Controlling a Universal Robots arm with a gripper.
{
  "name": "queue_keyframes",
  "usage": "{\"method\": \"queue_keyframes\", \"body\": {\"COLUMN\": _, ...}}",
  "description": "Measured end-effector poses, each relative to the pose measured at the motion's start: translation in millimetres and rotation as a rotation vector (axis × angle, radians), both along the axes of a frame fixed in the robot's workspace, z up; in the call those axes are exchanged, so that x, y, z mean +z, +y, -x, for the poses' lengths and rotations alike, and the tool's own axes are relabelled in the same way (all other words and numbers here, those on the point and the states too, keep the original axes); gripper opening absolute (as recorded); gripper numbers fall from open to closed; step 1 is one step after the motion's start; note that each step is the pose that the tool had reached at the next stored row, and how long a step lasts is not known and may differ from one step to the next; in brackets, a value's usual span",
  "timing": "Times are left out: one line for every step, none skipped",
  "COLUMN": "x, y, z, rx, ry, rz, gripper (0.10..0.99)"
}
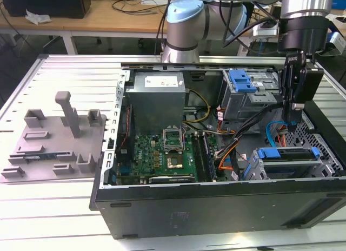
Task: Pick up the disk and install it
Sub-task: 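Insert the first disk wire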
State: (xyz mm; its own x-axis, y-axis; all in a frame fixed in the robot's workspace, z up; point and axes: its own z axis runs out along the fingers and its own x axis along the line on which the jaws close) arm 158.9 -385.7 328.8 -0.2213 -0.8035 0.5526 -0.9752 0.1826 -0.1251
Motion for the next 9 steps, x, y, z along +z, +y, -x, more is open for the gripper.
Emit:
{"method": "queue_keyframes", "body": {"x": -0.1, "y": 0.3, "z": 0.0, "rx": 0.0, "ry": 0.0, "rz": 0.001, "gripper": 0.329}}
{"method": "queue_keyframes", "body": {"x": -0.2, "y": 0.5, "z": 0.1, "rx": 0.0, "ry": 0.0001, "rz": 0.002, "gripper": 0.329}}
{"method": "queue_keyframes", "body": {"x": -0.2, "y": 0.8, "z": 0.1, "rx": 0.0, "ry": 0.0001, "rz": 0.004, "gripper": 0.329}}
{"method": "queue_keyframes", "body": {"x": -0.3, "y": 1.0, "z": 0.1, "rx": 0.0, "ry": 0.0, "rz": 0.005, "gripper": 0.329}}
{"method": "queue_keyframes", "body": {"x": -0.3, "y": 1.1, "z": 0.1, "rx": 0.0, "ry": 0.0, "rz": 0.006, "gripper": 0.329}}
{"method": "queue_keyframes", "body": {"x": -0.3, "y": 1.1, "z": 0.0, "rx": 0.0, "ry": 0.0, "rz": 0.007, "gripper": 0.329}}
{"method": "queue_keyframes", "body": {"x": -0.3, "y": 1.2, "z": 0.0, "rx": 0.0, "ry": 0.0, "rz": 0.008, "gripper": 0.329}}
{"method": "queue_keyframes", "body": {"x": -0.3, "y": 1.2, "z": 0.0, "rx": 0.0, "ry": 0.0, "rz": 0.009, "gripper": 0.329}}
{"method": "queue_keyframes", "body": {"x": -0.4, "y": 1.2, "z": 0.0, "rx": 0.0, "ry": 0.0, "rz": 0.009, "gripper": 0.329}}
